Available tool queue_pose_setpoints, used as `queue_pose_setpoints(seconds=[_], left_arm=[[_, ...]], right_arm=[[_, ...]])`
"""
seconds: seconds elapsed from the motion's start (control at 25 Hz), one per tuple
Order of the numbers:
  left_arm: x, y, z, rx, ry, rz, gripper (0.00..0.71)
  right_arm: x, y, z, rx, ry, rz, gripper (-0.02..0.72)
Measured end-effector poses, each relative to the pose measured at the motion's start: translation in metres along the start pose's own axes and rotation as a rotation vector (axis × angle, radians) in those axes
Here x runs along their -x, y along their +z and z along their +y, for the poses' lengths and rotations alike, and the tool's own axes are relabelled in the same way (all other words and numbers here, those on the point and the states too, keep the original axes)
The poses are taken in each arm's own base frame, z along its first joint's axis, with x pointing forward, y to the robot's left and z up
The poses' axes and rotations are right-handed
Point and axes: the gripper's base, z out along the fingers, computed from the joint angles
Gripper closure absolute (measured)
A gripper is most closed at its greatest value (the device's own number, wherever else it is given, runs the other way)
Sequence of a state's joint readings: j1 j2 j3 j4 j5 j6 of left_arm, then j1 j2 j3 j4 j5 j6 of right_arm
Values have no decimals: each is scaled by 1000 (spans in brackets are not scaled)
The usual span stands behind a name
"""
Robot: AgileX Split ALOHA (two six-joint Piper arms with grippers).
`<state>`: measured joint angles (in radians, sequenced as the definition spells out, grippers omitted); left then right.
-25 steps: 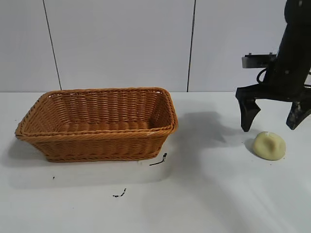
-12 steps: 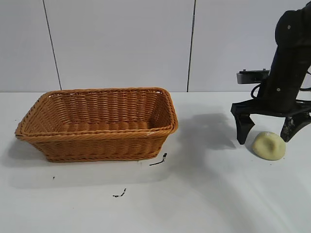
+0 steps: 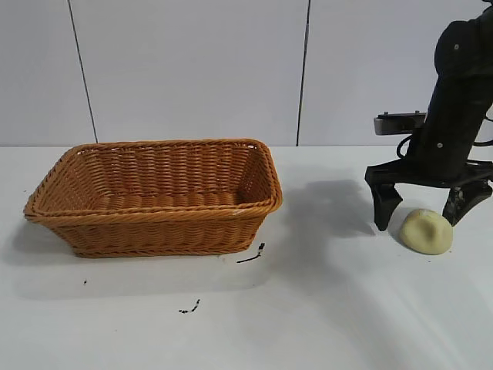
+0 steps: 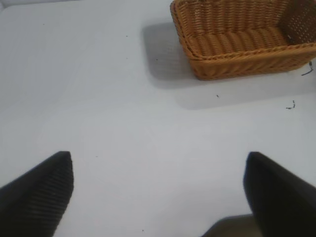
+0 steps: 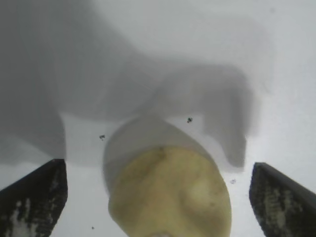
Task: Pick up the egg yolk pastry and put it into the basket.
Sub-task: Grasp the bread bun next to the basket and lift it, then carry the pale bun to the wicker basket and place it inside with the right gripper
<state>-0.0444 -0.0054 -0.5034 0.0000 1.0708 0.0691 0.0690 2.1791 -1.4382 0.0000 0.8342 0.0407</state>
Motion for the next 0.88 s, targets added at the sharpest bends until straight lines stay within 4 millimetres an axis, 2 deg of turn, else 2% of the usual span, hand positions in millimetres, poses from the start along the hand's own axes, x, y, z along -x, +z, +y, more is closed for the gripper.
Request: queue_pose_setpoints(seconds=[0.12, 0.2, 0.32, 0.44, 0.52, 0.76, 0.88], left_arm=[[0, 0, 0, 0, 0, 0, 14], [0, 0, 0, 0, 0, 0, 14], [0, 0, 0, 0, 0, 0, 14], [0, 0, 0, 0, 0, 0, 14], [0, 0, 0, 0, 0, 0, 14], [0, 0, 0, 0, 0, 0, 14], [0, 0, 0, 0, 0, 0, 14]], right_arm=[[0, 0, 0, 0, 0, 5, 193], [-1, 0, -1, -8, -7, 9, 351], [-1, -2, -1, -10, -8, 10, 528], [2, -11, -1, -11, -9, 6, 575], [7, -27, -1, -10, -8, -12, 582], [23, -109, 0, -10, -12, -134, 587], [28, -137, 0, -9, -12, -174, 588]])
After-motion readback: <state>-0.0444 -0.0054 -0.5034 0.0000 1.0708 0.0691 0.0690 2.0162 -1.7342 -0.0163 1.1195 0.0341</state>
